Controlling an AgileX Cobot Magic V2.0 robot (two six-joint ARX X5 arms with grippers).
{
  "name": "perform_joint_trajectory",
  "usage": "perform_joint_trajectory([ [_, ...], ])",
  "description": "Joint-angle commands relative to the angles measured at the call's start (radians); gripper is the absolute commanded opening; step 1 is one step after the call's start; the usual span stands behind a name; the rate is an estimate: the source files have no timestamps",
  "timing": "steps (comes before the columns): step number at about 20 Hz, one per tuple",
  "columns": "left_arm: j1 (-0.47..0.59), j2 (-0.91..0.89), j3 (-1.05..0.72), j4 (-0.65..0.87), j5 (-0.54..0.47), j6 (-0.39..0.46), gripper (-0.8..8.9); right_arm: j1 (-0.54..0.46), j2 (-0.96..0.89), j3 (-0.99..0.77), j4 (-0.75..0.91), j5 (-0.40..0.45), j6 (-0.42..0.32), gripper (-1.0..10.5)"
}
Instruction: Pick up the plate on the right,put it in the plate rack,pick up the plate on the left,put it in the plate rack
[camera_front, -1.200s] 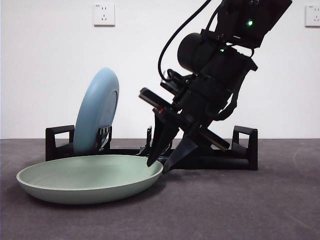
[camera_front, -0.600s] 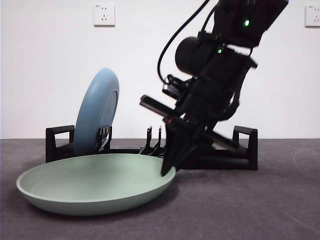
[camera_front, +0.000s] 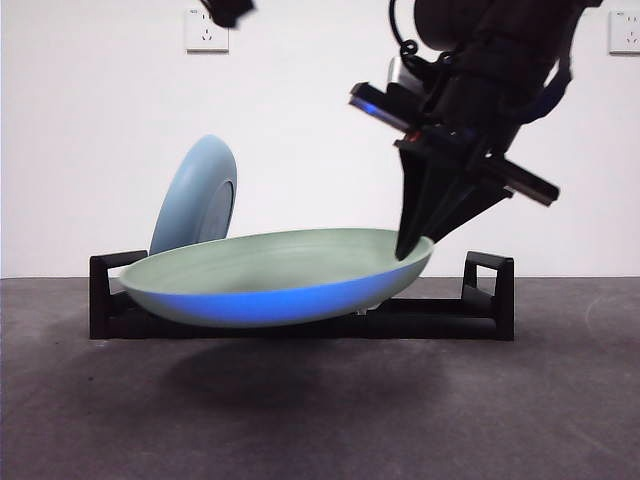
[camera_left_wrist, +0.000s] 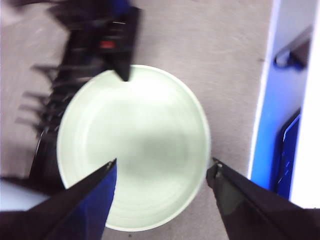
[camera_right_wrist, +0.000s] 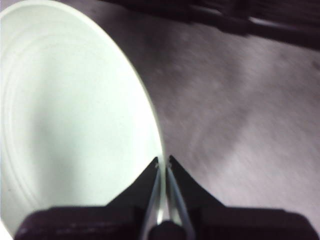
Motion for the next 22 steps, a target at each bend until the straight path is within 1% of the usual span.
perform_joint_trajectory([
  [1,-0.043,0.045,-0.001,0.012,-0.041,0.006,3.1,-0.008,-0.031,-0.006,-0.008,-0.014,-0.008,-0.2],
  [3,-0.064,0.088,-0.001,0.02,-0.048,0.005,3.1,-0.016,-0.059,-0.006,-0.035,-0.016,-0.011,-0.2],
  [5,-0.066,0.125,-0.001,0.04,-0.048,0.003,3.1,-0.025,-0.091,-0.006,-0.064,-0.02,-0.02,-0.2],
  [7,-0.066,0.157,-0.001,0.065,-0.046,0.003,3.09,-0.036,-0.124,-0.006,-0.086,-0.042,-0.027,-0.2],
  [10,-0.066,0.2,-0.001,0.077,-0.044,0.011,3.09,-0.06,-0.174,-0.006,-0.12,-0.046,-0.033,-0.2],
  [13,-0.066,0.241,-0.001,0.09,-0.042,0.011,3.08,-0.087,-0.207,-0.006,-0.159,-0.094,-0.053,-0.2],
  [15,-0.066,0.259,-0.001,0.11,-0.042,0.014,2.99,-0.093,-0.223,-0.006,-0.18,-0.092,-0.061,-0.2],
  [17,-0.066,0.267,-0.001,0.125,-0.028,0.016,2.32,-0.093,-0.242,-0.006,-0.184,-0.092,-0.061,-0.2],
  [19,-0.065,0.267,-0.001,0.128,-0.006,0.019,1.89,-0.093,-0.264,-0.006,-0.184,-0.092,-0.061,-0.2],
  [22,-0.065,0.267,-0.001,0.124,0.013,0.019,0.6,-0.093,-0.295,-0.006,-0.19,-0.092,-0.061,-0.2],
])
